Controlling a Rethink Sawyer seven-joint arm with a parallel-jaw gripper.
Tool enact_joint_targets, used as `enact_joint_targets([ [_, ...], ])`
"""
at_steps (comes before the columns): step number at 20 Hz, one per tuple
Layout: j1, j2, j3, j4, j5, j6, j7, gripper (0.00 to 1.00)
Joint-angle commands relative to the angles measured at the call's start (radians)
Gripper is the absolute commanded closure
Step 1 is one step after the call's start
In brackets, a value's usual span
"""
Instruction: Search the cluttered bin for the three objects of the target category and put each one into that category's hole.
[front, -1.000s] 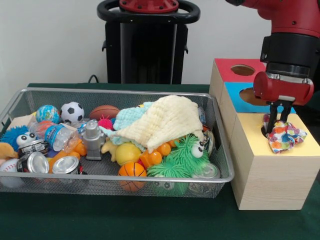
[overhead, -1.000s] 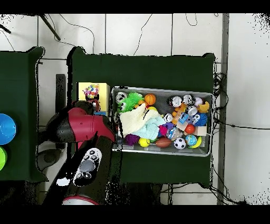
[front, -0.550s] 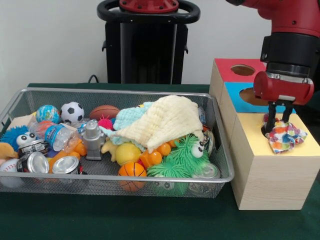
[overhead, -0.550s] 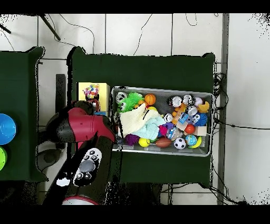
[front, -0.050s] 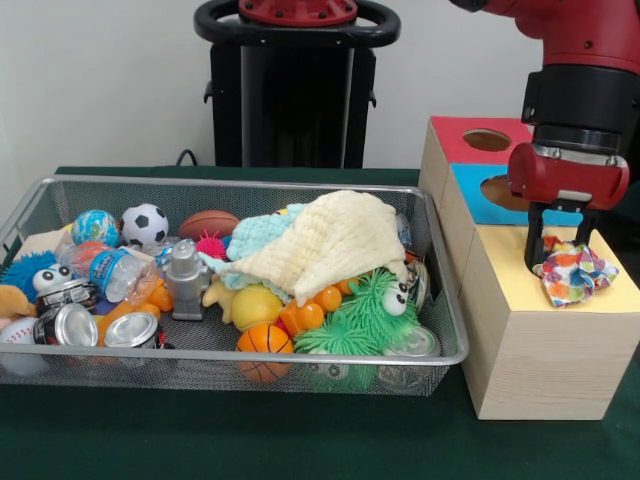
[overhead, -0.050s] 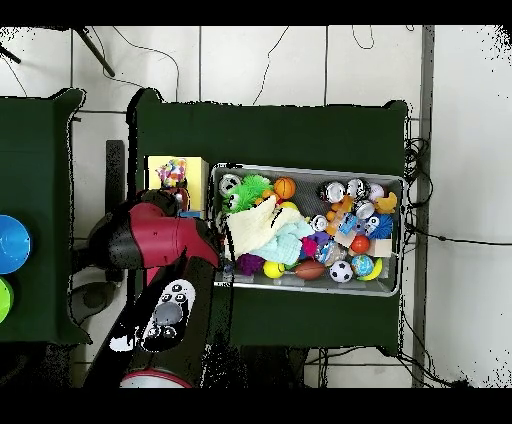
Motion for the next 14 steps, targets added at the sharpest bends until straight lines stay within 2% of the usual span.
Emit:
enact_joint_targets([
  [1, -0.022, 0.023, 0.098, 0.126, 0.0, 0.108, 0.161, 0.0],
  [7, -0.033, -0.044, 0.101, 0.135, 0.011, 0.207, 0.144, 0.0],
  [11, -0.039, -0.089, 0.098, 0.116, 0.02, 0.303, 0.13, 0.0],
  [14, -0.045, -0.105, 0.101, 0.108, 0.023, 0.34, 0.128, 0.0],
])
